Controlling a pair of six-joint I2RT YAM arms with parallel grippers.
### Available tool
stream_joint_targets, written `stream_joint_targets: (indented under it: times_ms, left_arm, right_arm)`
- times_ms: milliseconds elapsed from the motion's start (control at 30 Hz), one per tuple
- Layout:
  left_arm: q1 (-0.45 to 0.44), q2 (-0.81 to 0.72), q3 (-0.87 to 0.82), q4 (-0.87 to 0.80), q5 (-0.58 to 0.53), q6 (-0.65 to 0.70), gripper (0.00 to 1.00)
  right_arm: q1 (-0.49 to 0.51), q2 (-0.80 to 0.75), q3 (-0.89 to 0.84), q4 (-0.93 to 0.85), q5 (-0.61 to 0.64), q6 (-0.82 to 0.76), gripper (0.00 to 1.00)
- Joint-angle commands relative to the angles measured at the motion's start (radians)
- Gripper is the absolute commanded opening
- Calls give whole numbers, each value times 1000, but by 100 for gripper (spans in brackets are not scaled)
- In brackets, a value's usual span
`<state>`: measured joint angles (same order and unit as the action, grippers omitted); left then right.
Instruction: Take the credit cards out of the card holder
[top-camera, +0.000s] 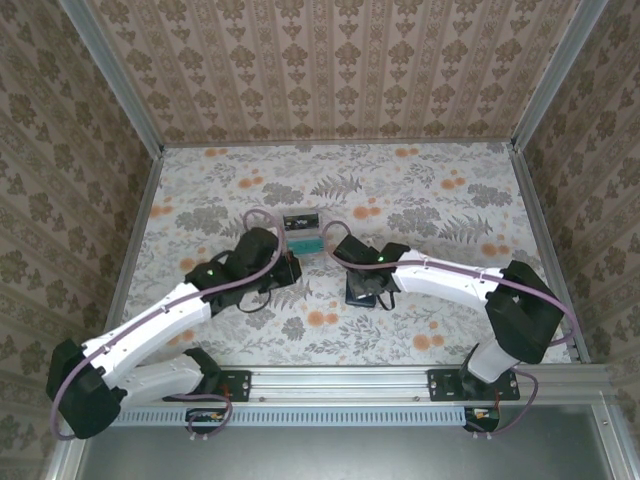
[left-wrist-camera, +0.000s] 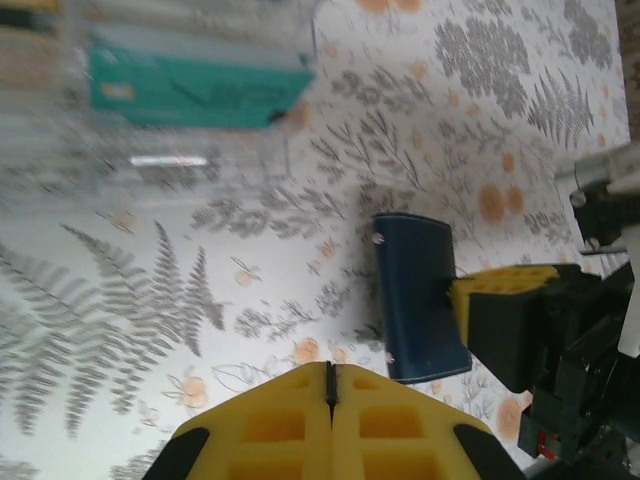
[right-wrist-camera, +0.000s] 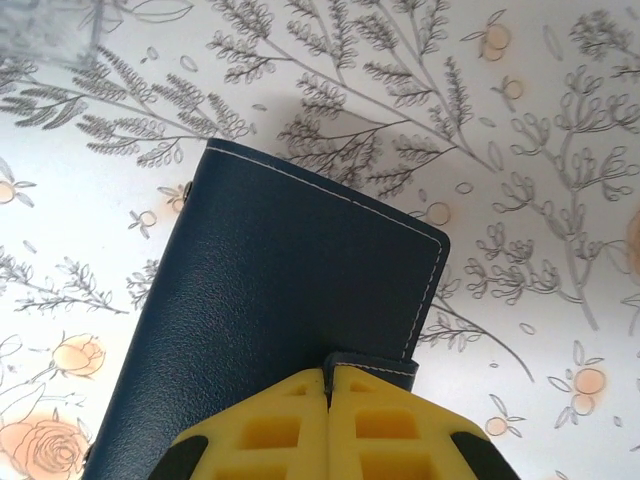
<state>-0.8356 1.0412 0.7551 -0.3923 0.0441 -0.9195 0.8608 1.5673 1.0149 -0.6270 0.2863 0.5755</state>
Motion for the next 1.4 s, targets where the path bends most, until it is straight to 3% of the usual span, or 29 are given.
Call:
stream_joint_targets:
  times_ms: [0,200,733,1033,1233,1367]
  left_arm:
    - [-69,16,-72,163,-48,-153,0]
    - [-154,101,-133,322,-53,-228,0]
    - [-222,367,-206,647,-9,-356,0]
    - [-231,471,-181,675,5,-374,0]
    - [-230,416,-162,573,-47,-346,0]
    - [-224,292,-114,354,-143,-291,26]
  right_arm:
    - [24,-63,-46,84,-27,-26,0]
    - [75,-112,-135,210,-37,-21,0]
    - [124,-153,-289,365,-44,72,0]
    - [126,-228,-307,323,6,99,0]
    - [121,-309,-316,299,6,103,0]
    - [120,-352,-300,303,-41,95,0]
